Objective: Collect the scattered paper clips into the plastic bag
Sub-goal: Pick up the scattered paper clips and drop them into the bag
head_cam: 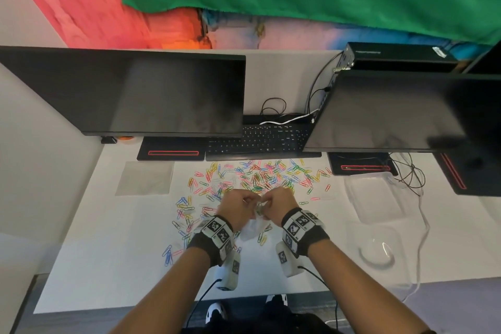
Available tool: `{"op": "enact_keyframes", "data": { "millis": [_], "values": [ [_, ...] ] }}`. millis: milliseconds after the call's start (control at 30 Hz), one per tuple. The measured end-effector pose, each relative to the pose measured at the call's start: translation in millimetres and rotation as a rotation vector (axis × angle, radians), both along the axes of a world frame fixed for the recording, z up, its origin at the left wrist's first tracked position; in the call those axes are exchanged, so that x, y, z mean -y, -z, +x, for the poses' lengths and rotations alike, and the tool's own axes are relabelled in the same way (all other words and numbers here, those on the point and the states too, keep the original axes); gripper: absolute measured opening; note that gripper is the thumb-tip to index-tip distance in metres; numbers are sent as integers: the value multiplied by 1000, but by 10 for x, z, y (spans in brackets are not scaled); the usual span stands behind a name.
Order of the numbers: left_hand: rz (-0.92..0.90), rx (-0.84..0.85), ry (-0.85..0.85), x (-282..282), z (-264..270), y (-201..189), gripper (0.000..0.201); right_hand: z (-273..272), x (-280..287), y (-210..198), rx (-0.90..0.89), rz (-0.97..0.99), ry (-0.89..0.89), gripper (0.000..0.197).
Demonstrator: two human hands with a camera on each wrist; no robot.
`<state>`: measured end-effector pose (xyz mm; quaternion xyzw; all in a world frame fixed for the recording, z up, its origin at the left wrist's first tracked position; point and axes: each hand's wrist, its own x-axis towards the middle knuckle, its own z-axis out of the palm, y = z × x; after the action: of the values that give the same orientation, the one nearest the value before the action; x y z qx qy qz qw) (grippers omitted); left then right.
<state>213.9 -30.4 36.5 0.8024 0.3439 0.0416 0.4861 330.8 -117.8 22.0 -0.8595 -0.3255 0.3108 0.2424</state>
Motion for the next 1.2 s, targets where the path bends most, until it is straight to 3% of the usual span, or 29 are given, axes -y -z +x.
{"op": "enact_keyframes", "data": {
  "millis": [233,433,567,633,700,767,800,867,1067,1200],
  "values": [
    [-2,12,20,12,35,-32,22,3,22,17,133,-42,-79,20],
    [0,15,-3,-18,29,13,21,-5,127,-209,64,-7,-348,29],
    [-27,3,-77,-92,-24,14,23,258,286,-227,-207,186,-73,25],
    [-35,5,-112,-157,-61,29,24,492,427,-102,-170,180,86,22],
    [-32,8,-131,-203,-99,39,26,713,597,104,-62,-64,127,44],
    [-28,11,-146,-227,-123,41,29,812,776,335,-31,-371,97,91],
    [-29,16,-154,-233,-130,39,29,804,847,449,-40,-450,73,107],
    [-34,27,-161,-237,-133,14,28,720,906,654,-60,-439,68,116],
    [-2,64,-165,-261,-138,-78,18,480,611,926,148,-136,57,88],
    [4,56,-171,-287,-164,-57,18,407,372,966,316,-196,-172,69]
  ]
}}
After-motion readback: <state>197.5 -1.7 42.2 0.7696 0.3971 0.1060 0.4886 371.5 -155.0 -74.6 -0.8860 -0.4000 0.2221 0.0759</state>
